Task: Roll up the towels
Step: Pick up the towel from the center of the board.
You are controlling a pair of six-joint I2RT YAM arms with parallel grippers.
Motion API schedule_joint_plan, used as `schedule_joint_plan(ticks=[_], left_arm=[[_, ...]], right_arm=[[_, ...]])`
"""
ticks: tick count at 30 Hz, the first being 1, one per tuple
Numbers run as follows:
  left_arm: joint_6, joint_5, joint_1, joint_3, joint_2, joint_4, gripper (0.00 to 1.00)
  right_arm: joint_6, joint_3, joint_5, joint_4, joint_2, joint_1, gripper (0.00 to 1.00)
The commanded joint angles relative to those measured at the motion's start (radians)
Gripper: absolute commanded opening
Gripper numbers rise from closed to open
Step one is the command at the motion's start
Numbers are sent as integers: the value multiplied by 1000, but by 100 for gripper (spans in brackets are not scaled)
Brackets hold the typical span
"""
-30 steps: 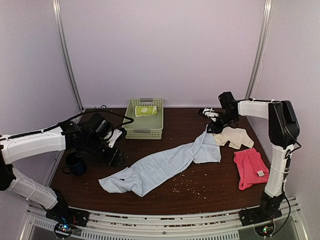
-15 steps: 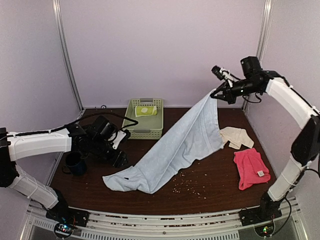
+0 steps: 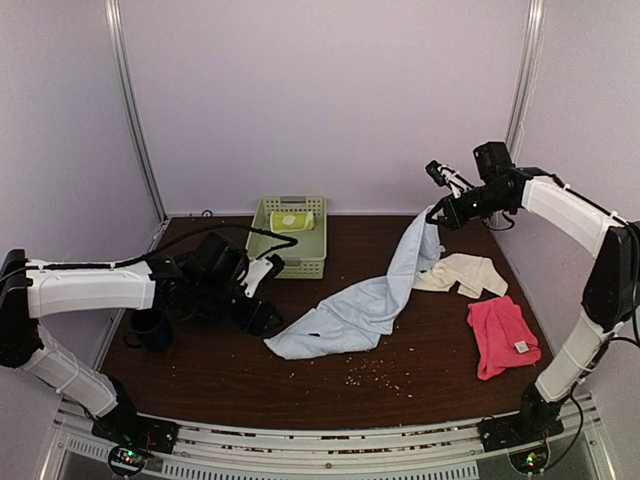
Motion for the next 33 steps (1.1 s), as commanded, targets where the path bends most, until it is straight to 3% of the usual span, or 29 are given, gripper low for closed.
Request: schedule_joint_plan(ticks=[1,12,15,18,19,20,23,27,33], left_arm=[[67,-131,-163,89,34,261,70],[107,-373,-365,432,515,523,74],[29,-532,-393,492,590,578,77],[-44,-620,-395,598,686,575,80],[-57,-650,-397,631,714,573,95],[-78,-686,-397,665,741,562,98],[-89,-732,-397,748,819,567,98],[-153,-869,-384,915,923,428,97],[-196,-898,-321,973,999,363,94]], right_arm=[[79,124,-20,-13,-128,-3,0],[205,365,10,-40,-133,-3,0],[209,381,10,-46,-136,-2,0],[216,379,6,-39,-147,-3,0],[217,379,6,-39,-150,-3,0],[216,378,8,-39,-152,-3,0],[216,373,12,-41,-158,-3,0],[215,371,20,-42,-173,-3,0],[212,367,40,-44,-192,-3,0]])
